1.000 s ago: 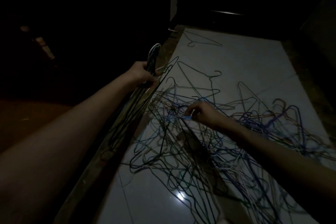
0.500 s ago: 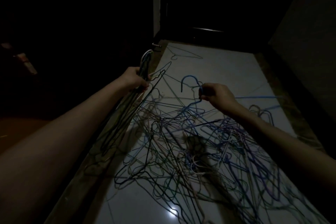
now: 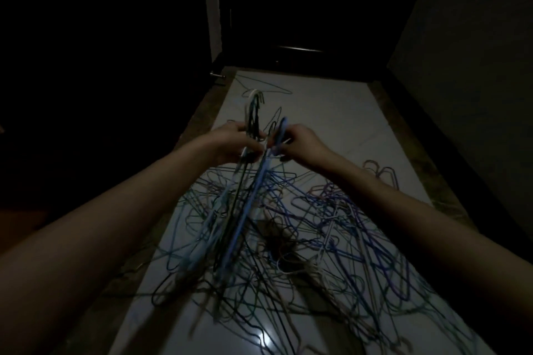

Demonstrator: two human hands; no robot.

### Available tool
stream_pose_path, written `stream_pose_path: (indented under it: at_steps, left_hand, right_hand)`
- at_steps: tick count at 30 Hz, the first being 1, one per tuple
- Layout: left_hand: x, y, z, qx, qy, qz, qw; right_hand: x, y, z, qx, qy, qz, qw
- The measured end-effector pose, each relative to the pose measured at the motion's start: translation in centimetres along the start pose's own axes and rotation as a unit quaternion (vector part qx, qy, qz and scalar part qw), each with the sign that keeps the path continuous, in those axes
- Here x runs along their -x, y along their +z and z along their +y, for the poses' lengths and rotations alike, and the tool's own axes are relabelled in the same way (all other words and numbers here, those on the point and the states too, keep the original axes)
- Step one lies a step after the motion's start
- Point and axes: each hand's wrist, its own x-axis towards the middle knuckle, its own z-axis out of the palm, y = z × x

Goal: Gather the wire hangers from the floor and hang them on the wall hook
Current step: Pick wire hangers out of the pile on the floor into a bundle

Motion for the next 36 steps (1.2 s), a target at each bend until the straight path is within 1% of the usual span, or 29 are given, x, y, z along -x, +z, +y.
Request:
stream_pose_path:
  at_steps: [2, 4, 7, 9, 13, 16, 18, 20, 23, 26, 29, 31, 33, 36]
  left_hand:
    - [-0.3, 1.5, 0.2, 0.012, -0.007, -0.022, 1.000]
    - [-0.8, 2.4, 0.0, 0.014, -0.012, -0.024, 1.000]
    - [-1.3, 3.4, -0.4, 0.007, -0.023, -0.023, 0.999]
    - [-1.4, 4.2, -0.4, 0.012, -0.023, -0.033, 0.999]
    - [-2.3, 6.4, -0.5, 0.040, -0.028, -0.018, 0.999]
    - [-3.0, 8.0, -0.8, 0.107, -0.048, -0.045, 0.992]
    - [-3.2, 9.2, -1.1, 0.111, -0.056, -0.055, 0.991]
    - [-3.5, 10.2, -1.4, 0.110, -0.063, -0.043, 0.991]
    - [-4.3, 11.2, -2.2, 0.132, -0.075, -0.028, 0.988]
    - [-4.8, 11.7, -2.9, 0.131, -0.083, -0.044, 0.987]
    - [-5.6, 12.2, -3.6, 0.119, -0.084, -0.051, 0.988]
    - [-6.1, 12.5, -3.9, 0.123, -0.088, -0.052, 0.987]
    - [-6.7, 12.8, -4.1, 0.129, -0.092, -0.053, 0.986]
    - [-7.6, 13.3, -4.4, 0.126, -0.089, -0.060, 0.986]
  right_hand:
    - [-0.2, 0.2, 0.1, -0.022, 0.019, 0.028, 0.999]
    - [-0.1, 0.0, 0.7, -0.034, 0.029, 0.062, 0.997]
    - [0.1, -0.9, 1.8, -0.034, 0.029, 0.113, 0.993]
    - [0.2, -1.5, 2.5, -0.028, 0.025, 0.132, 0.991]
    - [1.0, -2.6, 3.9, -0.025, 0.010, 0.149, 0.989]
    - [1.5, -3.2, 5.3, -0.034, 0.021, 0.144, 0.989]
    - [1.6, -3.5, 6.4, -0.048, 0.034, 0.142, 0.988]
    - [2.2, -3.7, 7.8, -0.074, 0.044, 0.142, 0.986]
    - [3.9, -3.7, 11.1, -0.082, 0.089, 0.143, 0.982]
    - [5.7, -3.6, 15.6, -0.073, 0.158, 0.138, 0.975]
    - [7.0, -3.5, 19.4, -0.069, 0.204, 0.163, 0.963]
    - [7.8, -3.3, 21.2, -0.065, 0.232, 0.175, 0.955]
    - [8.3, -2.9, 22.8, -0.052, 0.257, 0.171, 0.950]
    - [8.5, -2.1, 24.6, -0.068, 0.295, 0.171, 0.938]
